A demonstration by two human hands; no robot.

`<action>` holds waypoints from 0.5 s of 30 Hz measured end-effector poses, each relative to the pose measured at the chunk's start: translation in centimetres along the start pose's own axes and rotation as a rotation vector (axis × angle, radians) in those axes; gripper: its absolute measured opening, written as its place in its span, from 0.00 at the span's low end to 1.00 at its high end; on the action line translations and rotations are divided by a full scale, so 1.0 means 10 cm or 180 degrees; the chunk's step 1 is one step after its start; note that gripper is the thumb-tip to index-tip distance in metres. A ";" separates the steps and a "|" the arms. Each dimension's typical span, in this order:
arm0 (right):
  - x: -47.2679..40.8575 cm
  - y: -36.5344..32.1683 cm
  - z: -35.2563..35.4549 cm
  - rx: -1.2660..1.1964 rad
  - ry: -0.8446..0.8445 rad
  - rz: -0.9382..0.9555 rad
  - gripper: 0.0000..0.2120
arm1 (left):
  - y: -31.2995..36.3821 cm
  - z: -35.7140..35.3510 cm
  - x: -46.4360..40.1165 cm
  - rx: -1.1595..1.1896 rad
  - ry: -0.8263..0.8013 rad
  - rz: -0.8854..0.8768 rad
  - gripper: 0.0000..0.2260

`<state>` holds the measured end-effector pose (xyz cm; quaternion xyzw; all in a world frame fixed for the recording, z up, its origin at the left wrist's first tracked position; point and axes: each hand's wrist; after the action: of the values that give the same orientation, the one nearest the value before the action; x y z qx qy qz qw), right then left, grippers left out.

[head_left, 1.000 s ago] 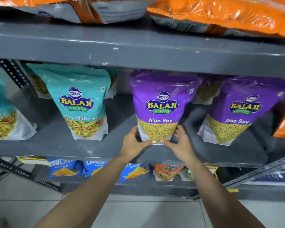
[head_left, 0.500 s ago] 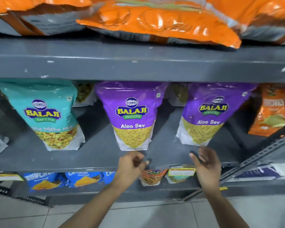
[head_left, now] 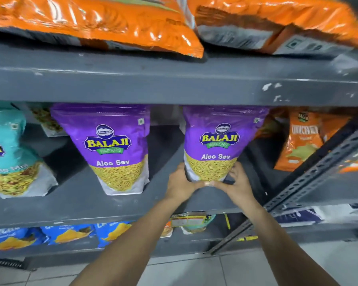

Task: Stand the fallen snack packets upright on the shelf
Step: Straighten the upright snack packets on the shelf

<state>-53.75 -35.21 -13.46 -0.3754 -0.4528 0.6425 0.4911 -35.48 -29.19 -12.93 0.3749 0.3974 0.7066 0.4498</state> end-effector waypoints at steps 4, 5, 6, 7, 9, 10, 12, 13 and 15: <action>0.09 0.10 0.09 -0.0123 -0.0026 -0.0105 0.38 | -0.01 -0.09 0.14 0.0028 0.0118 -0.0028 0.39; 0.11 0.12 0.11 -0.0144 -0.0023 -0.0125 0.39 | -0.01 -0.12 0.16 0.0041 0.0109 -0.0043 0.38; 0.13 0.14 0.13 -0.0165 -0.0026 -0.0148 0.40 | -0.01 -0.13 0.18 0.0045 0.0116 -0.0042 0.37; 0.14 0.14 0.15 -0.0169 -0.0048 -0.0177 0.39 | -0.01 -0.15 0.19 0.0041 0.0120 -0.0050 0.37; 0.16 0.12 0.17 -0.0218 -0.0126 -0.0232 0.37 | 0.01 -0.17 0.21 0.0043 0.0129 -0.0058 0.37; 0.17 0.10 0.19 -0.0256 -0.0171 -0.0244 0.37 | 0.02 -0.16 0.22 0.0059 0.0116 -0.0067 0.38; 0.17 0.05 0.22 -0.0306 -0.0239 -0.0250 0.38 | 0.08 -0.13 0.22 0.0105 0.0049 -0.0060 0.39; 0.16 0.02 0.23 -0.0347 -0.0274 -0.0257 0.38 | 0.11 -0.10 0.21 0.0172 0.0011 -0.0074 0.37; 0.10 -0.05 0.27 -0.0403 -0.0337 -0.0258 0.37 | 0.18 -0.03 0.16 0.0290 -0.0044 -0.0153 0.33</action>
<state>-56.31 -34.74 -12.16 -0.3525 -0.5327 0.6111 0.4674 -36.86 -28.31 -11.12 0.3902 0.4349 0.6741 0.4519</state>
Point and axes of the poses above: each hand's wrist, its own x-axis away from the middle knuckle, its own z-axis out of the back of the hand, y = z × x, and after that the axes turned 2 degrees about -x, right-handed
